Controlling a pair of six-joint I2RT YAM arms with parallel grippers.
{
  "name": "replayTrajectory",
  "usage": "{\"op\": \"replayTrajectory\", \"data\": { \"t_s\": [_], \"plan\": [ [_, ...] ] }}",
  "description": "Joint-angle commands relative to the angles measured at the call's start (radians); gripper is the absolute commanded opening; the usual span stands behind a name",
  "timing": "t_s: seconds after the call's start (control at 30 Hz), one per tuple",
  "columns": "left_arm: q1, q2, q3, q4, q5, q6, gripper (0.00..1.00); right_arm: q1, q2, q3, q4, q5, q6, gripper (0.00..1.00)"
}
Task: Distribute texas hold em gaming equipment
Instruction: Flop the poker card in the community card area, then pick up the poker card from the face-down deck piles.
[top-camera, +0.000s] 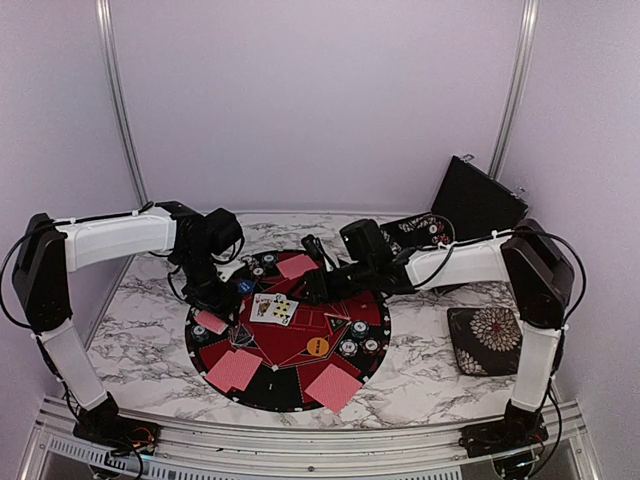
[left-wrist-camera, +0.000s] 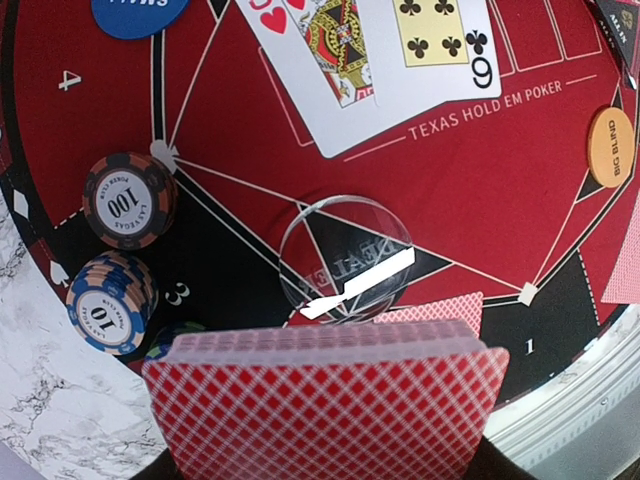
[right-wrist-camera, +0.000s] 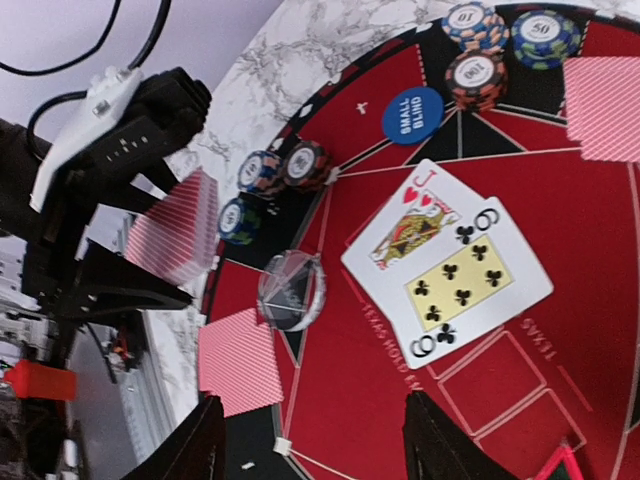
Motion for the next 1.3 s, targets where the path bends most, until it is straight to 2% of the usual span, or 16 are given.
{"op": "replayTrajectory", "data": {
  "t_s": [0.0,0.13,0.3,0.53,1.27],
  "plan": [
    [-0.035,-0.003,0.042,-0.004,0.014,0.009,0.45,-0.013,0.055,0.002,0.184,-0.221,0.250,0.60],
    [-0.066,0.019,0.070,-0.016,0.013,0.015,0.46,-0.013,0.107,-0.015,0.352,-0.320,0.405,0.66],
    [-0.094,0.044,0.115,-0.031,0.013,0.020,0.46,-0.013,0.170,-0.040,0.562,-0.388,0.580,0.67],
    [-0.119,0.071,0.155,-0.043,0.012,0.021,0.46,-0.013,0.207,-0.051,0.692,-0.411,0.695,0.70],
    [-0.145,0.091,0.198,-0.060,0.011,0.026,0.46,0.018,0.295,0.010,0.832,-0.415,0.833,0.71]
  ]
}}
